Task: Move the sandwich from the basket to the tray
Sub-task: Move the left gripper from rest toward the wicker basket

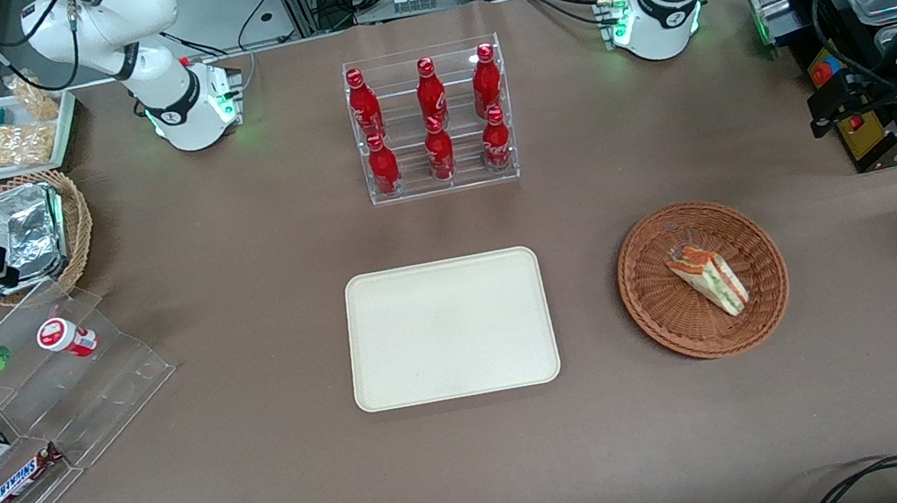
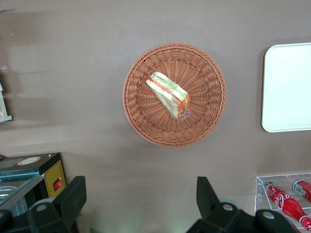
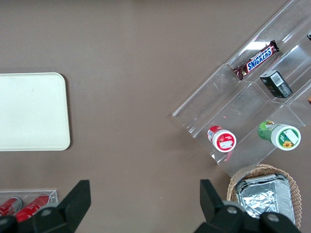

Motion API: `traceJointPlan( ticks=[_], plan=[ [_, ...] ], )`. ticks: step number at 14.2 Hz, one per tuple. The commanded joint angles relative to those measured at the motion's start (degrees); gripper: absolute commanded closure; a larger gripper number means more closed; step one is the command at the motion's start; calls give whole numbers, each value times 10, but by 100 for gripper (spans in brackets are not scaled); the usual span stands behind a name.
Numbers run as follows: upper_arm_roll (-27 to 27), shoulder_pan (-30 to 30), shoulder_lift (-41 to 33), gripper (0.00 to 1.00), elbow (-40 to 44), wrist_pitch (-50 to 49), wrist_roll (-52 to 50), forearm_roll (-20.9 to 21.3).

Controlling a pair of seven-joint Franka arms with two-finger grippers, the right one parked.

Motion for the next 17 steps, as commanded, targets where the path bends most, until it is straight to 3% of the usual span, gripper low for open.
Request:
traceJointPlan(
  ticks=[1,13,17],
  plan=[
    [3,-1,-3,0,3,-3,-1,-5],
    [2,-4,34,0,-31,1,-3,8],
    [1,-10,84,0,-76,84,-59,9]
  ],
)
